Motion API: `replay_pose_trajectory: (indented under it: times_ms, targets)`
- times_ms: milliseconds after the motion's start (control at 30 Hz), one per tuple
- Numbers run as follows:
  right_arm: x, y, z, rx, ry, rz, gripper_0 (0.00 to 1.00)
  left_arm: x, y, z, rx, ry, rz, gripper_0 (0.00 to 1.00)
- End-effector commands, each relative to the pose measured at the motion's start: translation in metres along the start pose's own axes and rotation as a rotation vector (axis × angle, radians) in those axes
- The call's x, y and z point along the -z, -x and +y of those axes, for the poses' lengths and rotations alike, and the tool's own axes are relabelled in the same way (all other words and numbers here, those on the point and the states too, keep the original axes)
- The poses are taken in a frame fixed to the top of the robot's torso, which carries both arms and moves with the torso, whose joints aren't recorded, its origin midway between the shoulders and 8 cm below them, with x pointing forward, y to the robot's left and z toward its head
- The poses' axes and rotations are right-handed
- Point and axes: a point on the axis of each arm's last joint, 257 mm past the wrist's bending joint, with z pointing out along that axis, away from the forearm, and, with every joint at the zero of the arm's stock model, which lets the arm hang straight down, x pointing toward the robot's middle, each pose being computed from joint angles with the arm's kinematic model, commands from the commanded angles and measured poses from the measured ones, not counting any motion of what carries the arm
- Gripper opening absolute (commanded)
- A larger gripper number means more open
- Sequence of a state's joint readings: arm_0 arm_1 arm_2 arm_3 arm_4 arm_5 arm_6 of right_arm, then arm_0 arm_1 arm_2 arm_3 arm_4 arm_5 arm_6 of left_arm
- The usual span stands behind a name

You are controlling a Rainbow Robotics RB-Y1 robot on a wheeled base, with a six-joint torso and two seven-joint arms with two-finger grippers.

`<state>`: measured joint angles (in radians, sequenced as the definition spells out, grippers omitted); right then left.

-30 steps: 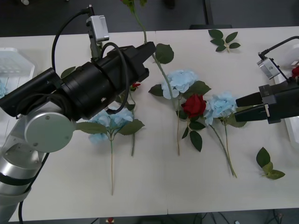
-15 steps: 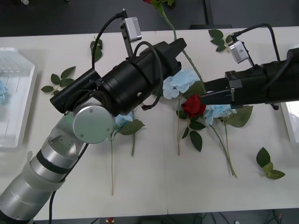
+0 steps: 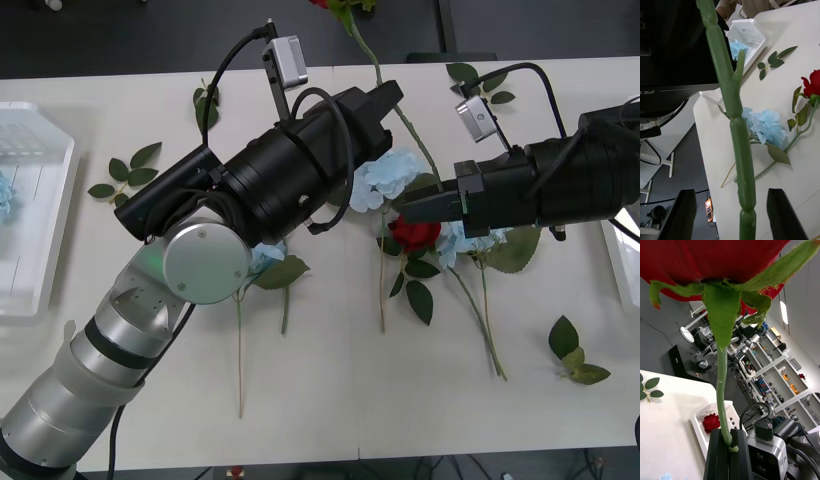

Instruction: Place the red flowers into the right box and the blue flowers into the left box. If a person shows an open palm, hand one flower to the person first, then continue sorting.

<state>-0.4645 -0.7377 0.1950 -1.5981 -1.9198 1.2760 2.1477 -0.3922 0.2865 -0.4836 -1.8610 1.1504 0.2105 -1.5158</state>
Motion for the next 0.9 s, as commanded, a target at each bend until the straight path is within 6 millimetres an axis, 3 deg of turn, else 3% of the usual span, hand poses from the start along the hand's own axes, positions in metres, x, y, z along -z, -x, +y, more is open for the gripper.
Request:
replay_pose_trajectory:
  times_ms: [33,467,500,633,667,700,900]
  targets:
    - [-0.011,0.022,0.018,0.037,0.034,-0.008,0.0,-0.015,0.017,-0.034,0.017,-0.073,-0.045,0.0]
    - [-0.011,0.022,0.018,0.033,0.031,-0.01,0.0,-0.013,0.022,-0.03,0.003,-0.067,-0.054,0.02]
    - [-0.011,0.022,0.018,0.032,0.033,-0.009,0.0,-0.013,0.023,-0.029,0.002,-0.067,-0.054,0.09]
    - [-0.01,0.023,0.018,0.032,0.03,-0.011,0.0,-0.012,0.027,-0.027,0.001,-0.063,-0.073,0.76]
    - [-0.011,0.022,0.018,0.031,0.031,-0.01,0.0,-0.012,0.028,-0.027,0.0,-0.063,-0.076,0.82]
    - [-0.011,0.022,0.018,0.031,0.031,-0.01,0.0,-0.012,0.03,-0.027,-0.007,-0.062,-0.083,1.0]
    - [-0.008,0.022,0.016,0.031,0.023,-0.009,0.0,-0.011,0.033,-0.027,0.024,-0.066,-0.091,1.0]
